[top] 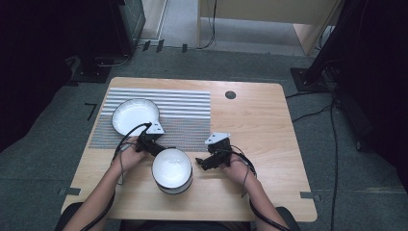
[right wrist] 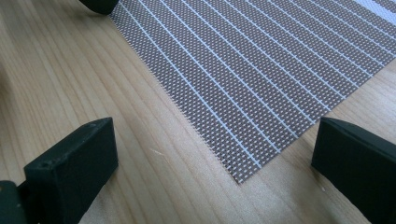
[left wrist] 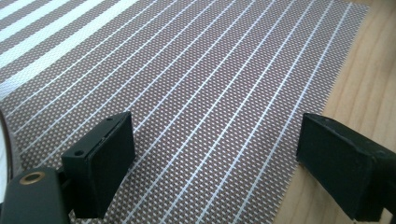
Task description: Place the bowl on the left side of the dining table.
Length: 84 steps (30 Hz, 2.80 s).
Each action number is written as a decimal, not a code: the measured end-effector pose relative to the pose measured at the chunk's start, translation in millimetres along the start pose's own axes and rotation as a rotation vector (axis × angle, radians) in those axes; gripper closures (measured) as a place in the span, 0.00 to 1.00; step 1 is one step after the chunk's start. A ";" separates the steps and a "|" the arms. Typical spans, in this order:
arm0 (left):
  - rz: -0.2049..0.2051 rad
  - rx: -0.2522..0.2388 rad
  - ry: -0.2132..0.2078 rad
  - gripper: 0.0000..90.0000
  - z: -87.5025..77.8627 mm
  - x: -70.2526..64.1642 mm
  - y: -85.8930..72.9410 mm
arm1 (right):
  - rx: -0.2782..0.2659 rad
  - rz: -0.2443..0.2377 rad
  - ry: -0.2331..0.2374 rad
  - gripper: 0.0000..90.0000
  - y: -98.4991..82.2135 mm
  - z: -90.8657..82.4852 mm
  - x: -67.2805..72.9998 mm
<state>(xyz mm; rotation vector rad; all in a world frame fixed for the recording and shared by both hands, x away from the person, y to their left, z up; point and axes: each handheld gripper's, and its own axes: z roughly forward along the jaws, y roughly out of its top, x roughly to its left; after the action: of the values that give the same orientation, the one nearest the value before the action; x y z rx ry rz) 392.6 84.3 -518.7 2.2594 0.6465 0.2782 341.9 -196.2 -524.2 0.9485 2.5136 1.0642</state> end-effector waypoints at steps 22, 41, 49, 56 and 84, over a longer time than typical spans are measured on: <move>-0.100 0.000 0.095 0.10 1.5 -10.7 1.1 | 0.001 0.000 -0.003 0.00 0.0 0.0 -0.4; -0.180 0.032 0.039 0.10 -4.7 -1.1 6.1 | 0.001 0.000 -0.003 0.00 0.1 0.0 -0.3; -0.210 0.073 -0.017 0.17 -12.9 4.8 6.7 | 0.001 0.003 -0.004 0.00 0.3 0.4 -0.4; -0.211 0.094 -0.070 0.17 -17.4 10.7 6.1 | 0.002 0.010 -0.006 0.00 0.6 0.6 -0.2; -0.260 0.102 -0.162 0.31 -47.2 11.5 16.6 | 0.003 0.010 -0.008 0.00 0.9 0.8 -0.4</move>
<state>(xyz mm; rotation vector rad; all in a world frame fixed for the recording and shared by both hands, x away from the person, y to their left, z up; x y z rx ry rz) 390.3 109.6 -474.1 2.2340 0.8735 -0.0660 342.9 -195.6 -524.1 0.9650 2.5072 1.0577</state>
